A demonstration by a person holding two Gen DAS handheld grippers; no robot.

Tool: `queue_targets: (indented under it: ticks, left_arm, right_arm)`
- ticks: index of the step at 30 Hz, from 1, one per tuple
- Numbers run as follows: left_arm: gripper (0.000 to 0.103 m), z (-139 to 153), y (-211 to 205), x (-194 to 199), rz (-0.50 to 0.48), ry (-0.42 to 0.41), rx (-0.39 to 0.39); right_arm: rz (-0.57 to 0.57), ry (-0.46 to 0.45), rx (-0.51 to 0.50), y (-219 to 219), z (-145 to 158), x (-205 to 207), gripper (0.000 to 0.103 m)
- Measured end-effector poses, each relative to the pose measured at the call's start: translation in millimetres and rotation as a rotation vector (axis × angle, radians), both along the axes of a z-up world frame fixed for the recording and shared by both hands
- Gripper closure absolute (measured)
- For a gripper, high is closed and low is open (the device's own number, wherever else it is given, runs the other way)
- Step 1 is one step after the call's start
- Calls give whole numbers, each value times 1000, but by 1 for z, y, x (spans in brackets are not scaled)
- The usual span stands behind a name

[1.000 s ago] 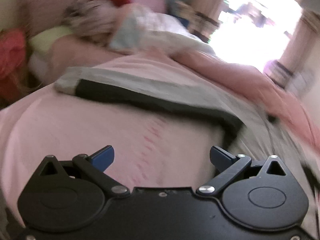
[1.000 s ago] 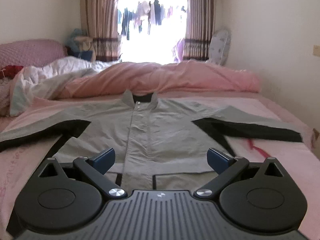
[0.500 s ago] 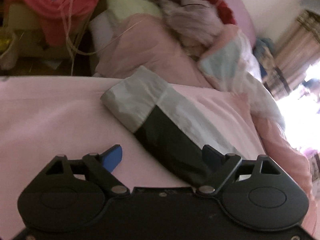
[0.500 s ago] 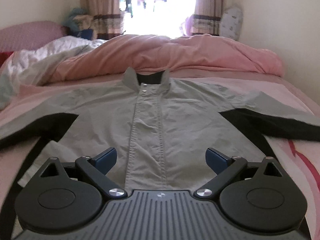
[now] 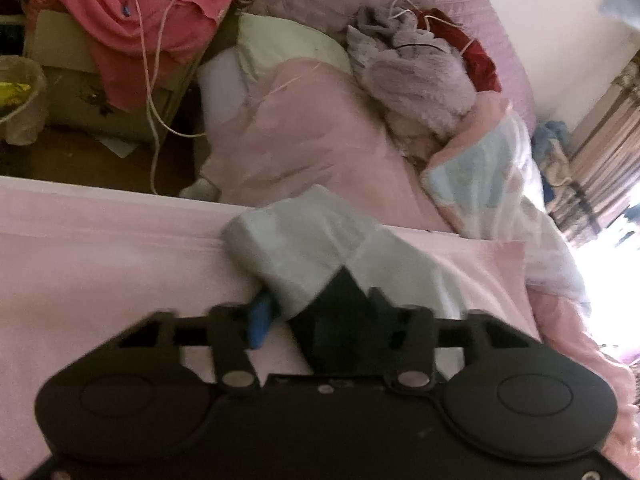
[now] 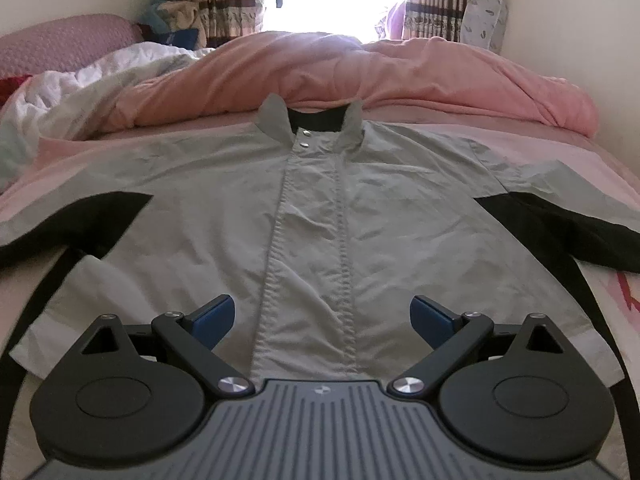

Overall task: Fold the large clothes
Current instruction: 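Grasp the black-and-grey sleeve with the left gripper and fold it across the jacket body, then open the left gripper to release the folded sleeve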

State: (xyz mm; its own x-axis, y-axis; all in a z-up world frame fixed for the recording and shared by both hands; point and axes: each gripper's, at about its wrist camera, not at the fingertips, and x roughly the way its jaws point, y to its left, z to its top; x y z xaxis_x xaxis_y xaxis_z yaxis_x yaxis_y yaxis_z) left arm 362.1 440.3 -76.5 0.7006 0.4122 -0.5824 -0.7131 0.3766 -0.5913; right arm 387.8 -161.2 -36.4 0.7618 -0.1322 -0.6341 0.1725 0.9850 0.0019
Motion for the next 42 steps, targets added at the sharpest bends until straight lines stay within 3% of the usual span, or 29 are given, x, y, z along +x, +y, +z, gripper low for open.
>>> queue_targets:
  ticks: [2,5,11,16,21,25,27,28,29,30,34,39,42]
  left_arm:
    - [84,-1,3,0,6,0,-12]
    - [98,2,7,-8,-3,-65,-61]
    - [100,61,-30,-14,-93,-191,71]
    - [100,131,-108,13,-361,-349,193]
    - [100,172,-226,72,-719,-462,172]
    - [100,182,-344,114,-995,-503,167]
    - [94,175,-404,132,-1141,-491,148]
    - [80,170,-429,138,-1185,-468,139]
    - [59,165,-445,142,-1211,-446,135]
    - [55,161,-457,145,-1233,-424,136]
    - [52,155,-444,138,-1208,-404,231]
    - [47,140,-374,123,-1019,-248,434]
    - [46,122,-329,113,-909,-137,492]
  right_arm:
    - [0,3,8,-2,0,-2,0]
    - [-3,2,19,-6,2,-7,0]
    - [-14,-19,39,-14,7,-18,0]
    - [-18,-32,64,-21,9,-26,0]
    - [-40,-42,81,-35,13,-37,0]
    - [-94,-62,34,-53,19,-50,0]
    - [-128,-60,38,-67,20,-54,0]
    - [-141,-59,47,-73,20,-55,0]
    - [-149,-61,62,-80,21,-56,0]
    - [-147,-69,85,-87,21,-56,0]
    - [-80,-121,218,-113,16,-45,3]
    - [-47,-68,528,-143,-20,12,24]
    - [-44,-42,651,-143,-41,44,26]
